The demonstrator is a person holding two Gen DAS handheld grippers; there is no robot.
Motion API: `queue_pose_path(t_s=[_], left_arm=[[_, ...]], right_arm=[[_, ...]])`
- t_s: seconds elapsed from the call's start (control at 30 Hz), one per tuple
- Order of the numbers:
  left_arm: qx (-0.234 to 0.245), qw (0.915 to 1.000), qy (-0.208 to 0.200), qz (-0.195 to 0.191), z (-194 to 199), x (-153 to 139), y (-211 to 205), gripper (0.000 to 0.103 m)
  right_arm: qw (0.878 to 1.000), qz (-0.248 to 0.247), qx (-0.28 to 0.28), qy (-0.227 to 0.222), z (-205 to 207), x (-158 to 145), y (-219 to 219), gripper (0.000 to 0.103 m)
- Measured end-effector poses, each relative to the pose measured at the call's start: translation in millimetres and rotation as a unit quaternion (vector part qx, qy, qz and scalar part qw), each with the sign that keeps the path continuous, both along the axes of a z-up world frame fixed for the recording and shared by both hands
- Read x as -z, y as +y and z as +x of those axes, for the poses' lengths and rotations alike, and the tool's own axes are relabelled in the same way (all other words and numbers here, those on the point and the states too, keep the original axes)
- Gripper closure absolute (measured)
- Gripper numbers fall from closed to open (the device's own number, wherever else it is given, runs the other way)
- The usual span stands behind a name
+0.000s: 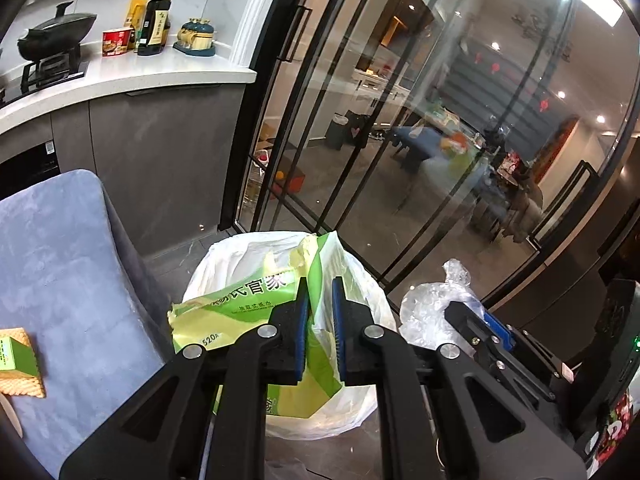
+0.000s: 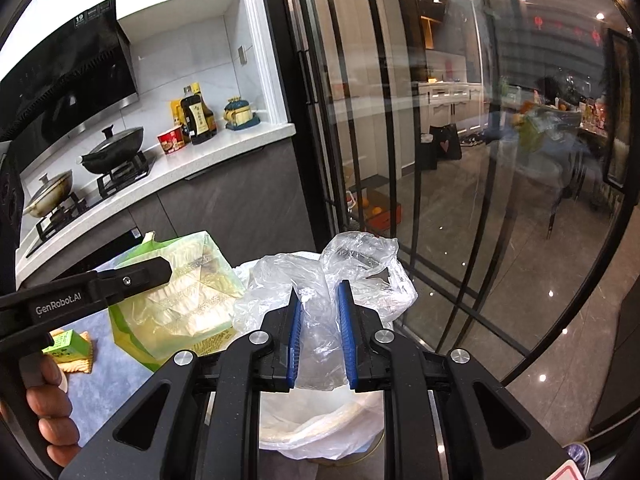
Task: Collect trash
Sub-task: 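Carry both bags over the trash bin and open both grippers to drop them, then move both open grippers back from the bin toward the table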
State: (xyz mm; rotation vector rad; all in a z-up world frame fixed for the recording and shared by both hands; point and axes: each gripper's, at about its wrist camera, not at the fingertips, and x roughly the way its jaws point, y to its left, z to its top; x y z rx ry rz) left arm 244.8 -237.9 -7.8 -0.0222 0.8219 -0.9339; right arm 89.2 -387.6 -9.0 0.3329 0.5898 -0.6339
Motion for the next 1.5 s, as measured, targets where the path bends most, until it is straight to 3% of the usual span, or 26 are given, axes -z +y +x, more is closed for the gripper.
queue_pose_path(t_s=[0.1,0.17,0.23,0.27,0.33,0.43,0.6,0.7,1.07,1.4,1.5], left_arm=[[-0.004,1.0000,0.005,-0.005,3,0,5,0.076],[-0.012,0.9999,0.003,-0.008,4,-2,7,0.054],[-0.015,0.9999,0.001,-0.008,4,-1,8,0.051],[-0.015,0.9999,0.001,-0.007,4,-1,8,0.051],[-0.019,0.9998,0.004,-0.006,4,-2,10,0.049],[-0.028,0.9996,0.003,-0.011,5,-4,16,0.043],[-0.039,0.9992,-0.004,-0.011,3,-8,30,0.041],[-0.050,0.9986,-0.007,-0.013,5,-10,39,0.035],[-0.085,0.9959,-0.028,-0.012,6,-22,73,0.034],[-0.142,0.9874,-0.069,0.015,-8,-34,125,0.033],[-0.173,0.9807,-0.084,0.034,-13,-37,148,0.032]], right_arm=[[1.000,0.001,-0.005,0.007,10,4,1,0.085],[1.000,0.003,-0.008,0.010,15,6,2,0.082],[1.000,0.003,-0.011,0.010,19,8,2,0.081],[1.000,0.003,-0.011,0.011,21,8,2,0.080],[1.000,0.004,-0.014,0.010,22,7,3,0.068],[1.000,-0.001,-0.017,0.008,24,7,4,0.061],[1.000,-0.005,-0.022,0.006,29,5,6,0.056],[1.000,-0.007,-0.024,0.002,30,2,9,0.055],[0.999,-0.025,-0.039,-0.017,28,-17,30,0.050],[0.996,-0.034,-0.081,-0.028,31,-30,78,0.045],[0.994,-0.034,-0.096,-0.031,34,-32,95,0.042]])
